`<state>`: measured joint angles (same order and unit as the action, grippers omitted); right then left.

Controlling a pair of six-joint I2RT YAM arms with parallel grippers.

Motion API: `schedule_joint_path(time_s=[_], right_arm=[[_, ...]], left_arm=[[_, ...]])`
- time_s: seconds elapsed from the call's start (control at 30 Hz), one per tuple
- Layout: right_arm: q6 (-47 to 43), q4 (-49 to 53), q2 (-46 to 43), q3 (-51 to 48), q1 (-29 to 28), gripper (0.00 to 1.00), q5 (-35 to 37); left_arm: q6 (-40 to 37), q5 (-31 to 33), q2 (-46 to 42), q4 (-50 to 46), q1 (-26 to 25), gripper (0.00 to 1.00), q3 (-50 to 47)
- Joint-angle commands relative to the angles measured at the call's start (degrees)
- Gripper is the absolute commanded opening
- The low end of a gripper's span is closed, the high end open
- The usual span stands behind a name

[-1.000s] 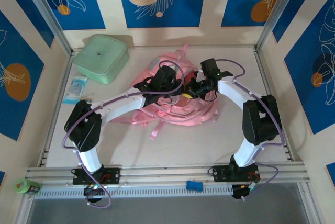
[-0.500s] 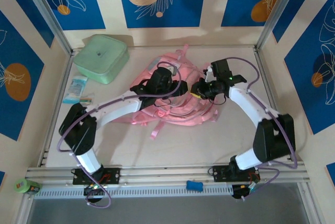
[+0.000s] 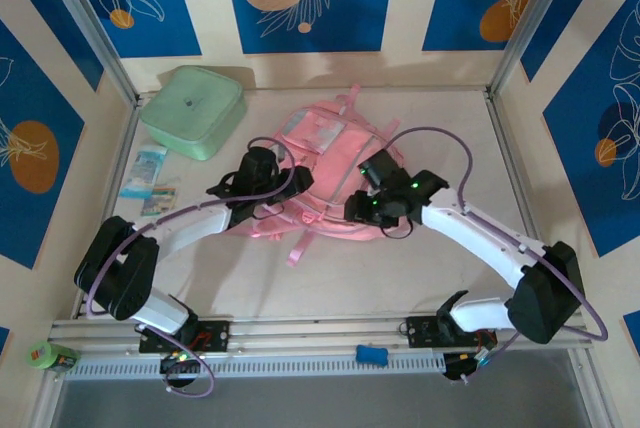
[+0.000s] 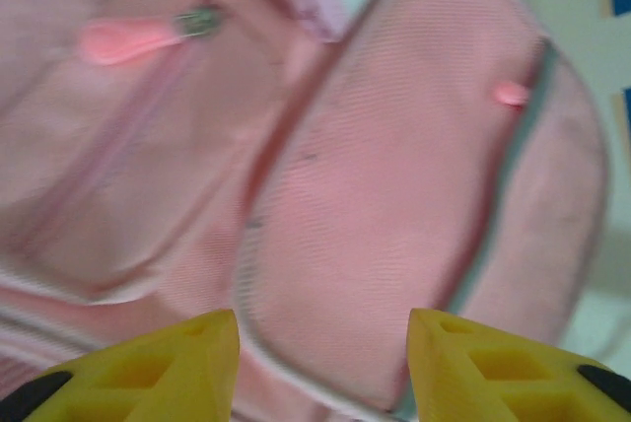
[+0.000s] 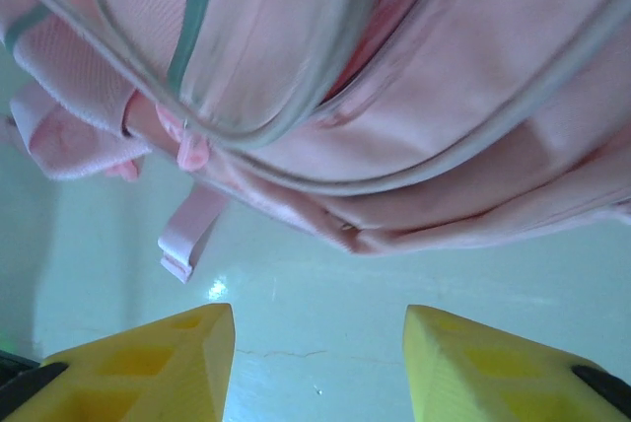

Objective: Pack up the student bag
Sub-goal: Zip the student bag at the center of the table.

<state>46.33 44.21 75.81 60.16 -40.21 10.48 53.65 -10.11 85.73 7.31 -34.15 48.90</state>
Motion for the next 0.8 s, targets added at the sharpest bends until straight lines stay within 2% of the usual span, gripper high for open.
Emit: schedule_joint_path(time_s=[0.0, 0.1, 0.33, 0.57, 0.77], right_arm=[[7.80, -0.83, 3.92, 2.88, -3.95, 0.49, 7.07], [10.40, -0.31, 8.97, 6.52, -8.93, 0.49, 13.20], [14.97, 1.17, 19.01, 14.36, -12.76, 0.48, 19.39], [17.80, 0.93, 26.71, 19.04, -12.10, 0.47, 20.22], [17.71, 1.23, 31.68, 22.16, -11.75, 0.39, 21.86]], left_arm=[[0.55, -0.40, -0.27, 2.38, 0.92, 0.47, -0.56], [1.63, 1.02, 0.04, 2.97, 1.41, 0.44, -2.23], [1.94, 3.97, -1.13, 2.28, 1.61, 0.41, -5.28], [5.50, 8.97, -2.59, 0.96, 0.06, 0.40, -8.33], [9.78, 12.51, 0.66, 3.08, -2.07, 0.38, -9.03]])
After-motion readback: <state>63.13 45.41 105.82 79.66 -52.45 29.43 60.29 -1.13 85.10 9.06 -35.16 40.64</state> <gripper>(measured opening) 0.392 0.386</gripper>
